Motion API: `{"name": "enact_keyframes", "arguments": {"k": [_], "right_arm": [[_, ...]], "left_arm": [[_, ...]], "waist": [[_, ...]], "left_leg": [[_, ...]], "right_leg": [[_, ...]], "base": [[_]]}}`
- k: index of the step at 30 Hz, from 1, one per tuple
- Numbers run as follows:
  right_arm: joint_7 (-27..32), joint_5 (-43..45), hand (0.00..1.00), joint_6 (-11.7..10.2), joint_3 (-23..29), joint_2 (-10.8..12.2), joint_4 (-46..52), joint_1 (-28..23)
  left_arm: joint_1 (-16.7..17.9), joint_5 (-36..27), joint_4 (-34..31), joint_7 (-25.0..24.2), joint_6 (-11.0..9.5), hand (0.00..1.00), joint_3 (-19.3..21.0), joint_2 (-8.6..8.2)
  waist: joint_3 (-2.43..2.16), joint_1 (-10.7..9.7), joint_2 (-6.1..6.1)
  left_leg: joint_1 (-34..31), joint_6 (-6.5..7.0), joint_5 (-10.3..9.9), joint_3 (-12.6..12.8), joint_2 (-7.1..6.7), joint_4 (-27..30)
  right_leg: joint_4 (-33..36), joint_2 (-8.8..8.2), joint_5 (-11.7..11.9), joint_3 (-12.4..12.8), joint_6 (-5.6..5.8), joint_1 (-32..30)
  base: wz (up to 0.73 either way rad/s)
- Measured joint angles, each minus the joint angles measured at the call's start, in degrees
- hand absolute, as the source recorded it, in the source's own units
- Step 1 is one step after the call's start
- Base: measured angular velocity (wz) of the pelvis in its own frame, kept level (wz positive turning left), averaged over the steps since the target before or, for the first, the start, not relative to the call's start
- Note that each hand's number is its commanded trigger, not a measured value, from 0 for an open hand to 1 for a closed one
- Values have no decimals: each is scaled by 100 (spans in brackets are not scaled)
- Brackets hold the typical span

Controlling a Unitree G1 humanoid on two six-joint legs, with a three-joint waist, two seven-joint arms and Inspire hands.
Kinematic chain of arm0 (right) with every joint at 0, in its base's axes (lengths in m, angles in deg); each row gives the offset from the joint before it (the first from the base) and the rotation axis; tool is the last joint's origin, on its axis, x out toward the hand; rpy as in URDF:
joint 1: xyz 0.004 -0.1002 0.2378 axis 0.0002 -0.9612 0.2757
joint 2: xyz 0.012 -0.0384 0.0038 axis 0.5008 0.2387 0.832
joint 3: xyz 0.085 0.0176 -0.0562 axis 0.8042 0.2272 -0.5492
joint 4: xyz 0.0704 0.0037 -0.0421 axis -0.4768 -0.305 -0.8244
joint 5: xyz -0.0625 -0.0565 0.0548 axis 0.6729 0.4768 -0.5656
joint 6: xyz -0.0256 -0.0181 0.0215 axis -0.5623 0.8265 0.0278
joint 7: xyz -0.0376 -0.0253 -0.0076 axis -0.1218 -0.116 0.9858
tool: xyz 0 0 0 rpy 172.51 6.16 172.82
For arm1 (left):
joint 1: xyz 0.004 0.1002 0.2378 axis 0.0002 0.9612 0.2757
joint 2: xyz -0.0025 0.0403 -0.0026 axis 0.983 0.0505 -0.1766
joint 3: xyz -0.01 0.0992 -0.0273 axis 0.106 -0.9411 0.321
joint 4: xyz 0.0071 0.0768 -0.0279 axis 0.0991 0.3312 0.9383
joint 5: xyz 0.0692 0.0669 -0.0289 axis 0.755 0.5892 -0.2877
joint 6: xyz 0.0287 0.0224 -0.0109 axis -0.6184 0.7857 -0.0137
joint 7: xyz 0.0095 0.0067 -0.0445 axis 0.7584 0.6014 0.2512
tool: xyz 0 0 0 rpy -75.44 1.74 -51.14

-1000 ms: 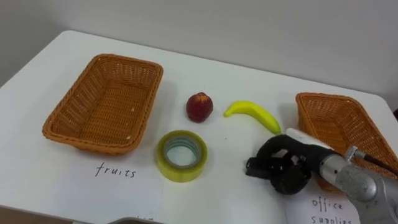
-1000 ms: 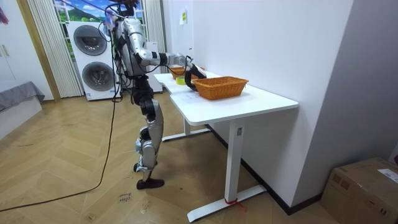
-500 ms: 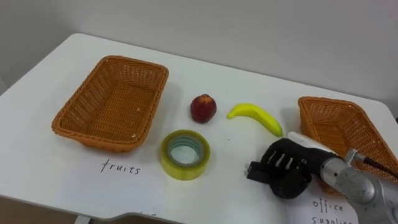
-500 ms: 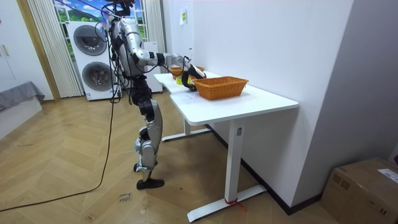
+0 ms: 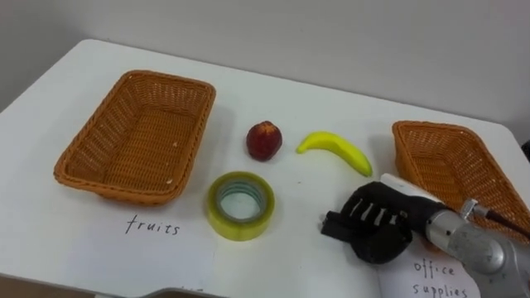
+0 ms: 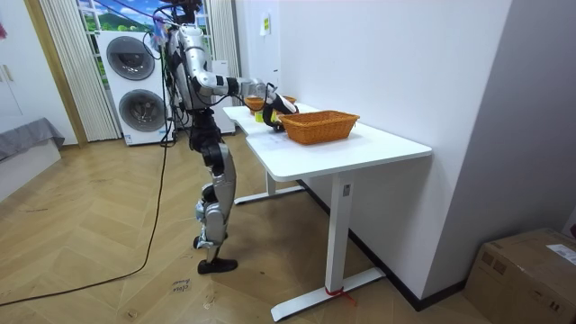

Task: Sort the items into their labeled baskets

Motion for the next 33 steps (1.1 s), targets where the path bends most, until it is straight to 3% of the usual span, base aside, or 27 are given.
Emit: {"name": "enact_keyframes", "arguments": {"k": [5,12,20,23,27,33], "right_arm": [[-49,89,100,-64,18,-2,174,12],[-114,-47,100,-224,305,25,881,8],[-47,-166,100,-326,732,128,1218,50],[235,-190,100,-368,1044,312,1218,82],[624,-190,100,-465,1281,316,1218,83],[1066,-385,100,-475,1465,315,1218,83]], "left_arm": [[13,24,-65,7,-107,0,2,-1],[142,53,-12,7,-196,0,55,-85],[287,53,-13,-25,-202,0,312,-297],[292,56,-33,24,-205,0,327,-316],[332,53,-35,154,-209,0,334,-312],[399,56,-32,181,-209,0,358,-306]], "waist": [[20,-34,25],[85,-75,117],[55,-150,93],[46,-160,103],[-5,-176,200],[-9,-193,219]], "left_leg": [[-20,1,1,5,-1,6],[22,1,1,108,9,-12],[60,2,1,124,8,-2],[71,3,2,123,9,10],[88,6,3,122,10,17],[176,12,7,136,9,-6]], "right_leg": [[27,-8,5,10,2,-33],[38,-5,8,138,4,4],[78,-8,15,144,10,33],[81,-6,15,146,10,54],[101,-8,17,146,6,53],[91,-1,13,207,7,70]], "base": [[-1],[-6],[0],[0],[0],[-2]]}}
